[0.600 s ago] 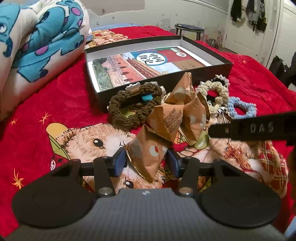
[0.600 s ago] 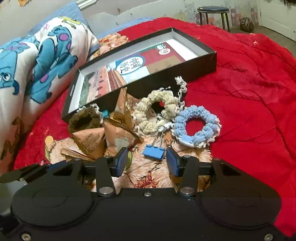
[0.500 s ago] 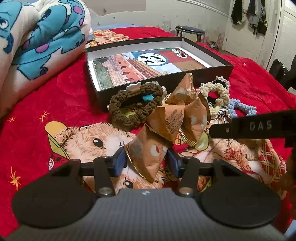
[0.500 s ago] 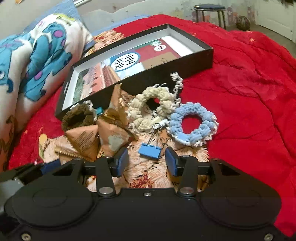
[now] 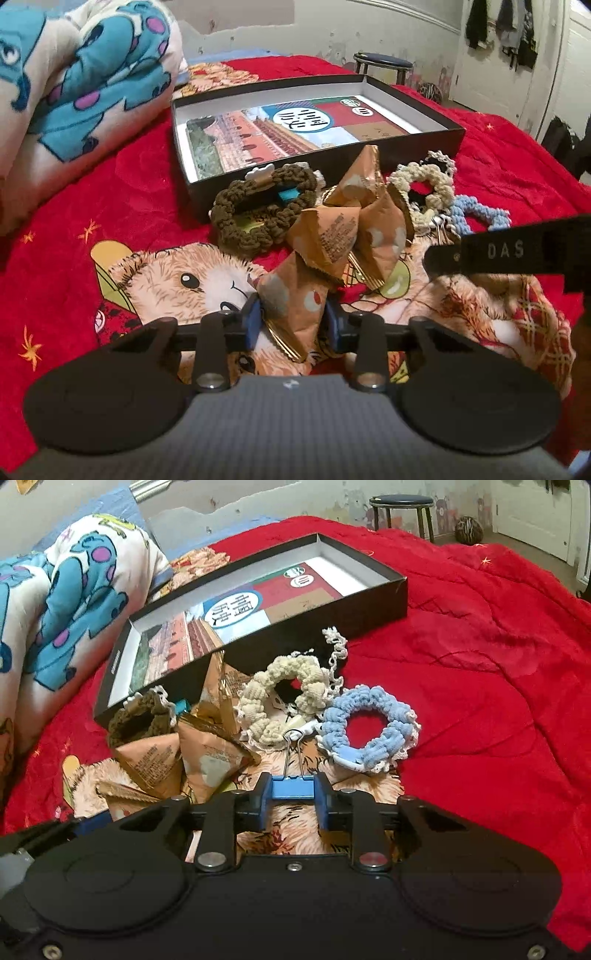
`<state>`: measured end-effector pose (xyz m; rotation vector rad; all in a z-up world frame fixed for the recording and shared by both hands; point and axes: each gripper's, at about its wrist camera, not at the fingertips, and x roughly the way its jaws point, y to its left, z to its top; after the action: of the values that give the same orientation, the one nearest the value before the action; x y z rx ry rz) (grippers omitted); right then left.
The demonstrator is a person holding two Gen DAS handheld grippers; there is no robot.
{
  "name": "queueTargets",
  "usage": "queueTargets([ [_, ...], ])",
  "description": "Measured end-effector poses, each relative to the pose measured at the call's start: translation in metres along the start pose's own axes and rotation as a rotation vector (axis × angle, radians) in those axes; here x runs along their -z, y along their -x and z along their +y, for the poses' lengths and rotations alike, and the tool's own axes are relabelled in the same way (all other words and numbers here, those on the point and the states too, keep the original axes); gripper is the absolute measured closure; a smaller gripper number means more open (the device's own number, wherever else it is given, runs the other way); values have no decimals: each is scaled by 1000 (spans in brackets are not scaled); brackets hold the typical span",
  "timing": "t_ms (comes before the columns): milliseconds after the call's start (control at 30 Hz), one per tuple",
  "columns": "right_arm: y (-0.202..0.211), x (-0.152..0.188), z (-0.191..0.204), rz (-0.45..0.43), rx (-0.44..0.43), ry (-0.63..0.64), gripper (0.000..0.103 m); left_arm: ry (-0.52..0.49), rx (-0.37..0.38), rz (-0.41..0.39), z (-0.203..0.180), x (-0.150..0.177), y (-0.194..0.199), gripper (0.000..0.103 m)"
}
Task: Organize objects
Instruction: 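Grasp a brown paper packet with the left tool while the right tool grasps the blue binder clip, then carry the packet with the left tool while the right tool carries the clip into the black box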
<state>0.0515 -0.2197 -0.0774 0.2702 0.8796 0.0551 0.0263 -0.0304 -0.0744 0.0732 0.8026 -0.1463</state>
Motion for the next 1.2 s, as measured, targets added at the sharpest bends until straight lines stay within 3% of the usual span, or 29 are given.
queueTargets([
  [100,8,2,13,-40,53,95,80,2,-1,3,1,0,3,66],
  [333,32,-2,16,-99,-18,94,80,6,-50,-33,5,-2,19,67],
  [533,55,-14,15,-170,-141,58,80,86,-78,-120,25,-15,45,67],
  [733,85,-33,25,-292,-303,99,80,130,-83,-195,46,-42,67,67],
  [833,97,-51,28,-312,-386,93,80,165,-58,-211,57,-61,73,67],
  [967,103,-87,30,-296,-437,63,80,177,-80,-240,62,-89,72,67],
  [1200,75,-161,34,-248,-375,-35,80,204,-55,-227,67,-136,45,66],
])
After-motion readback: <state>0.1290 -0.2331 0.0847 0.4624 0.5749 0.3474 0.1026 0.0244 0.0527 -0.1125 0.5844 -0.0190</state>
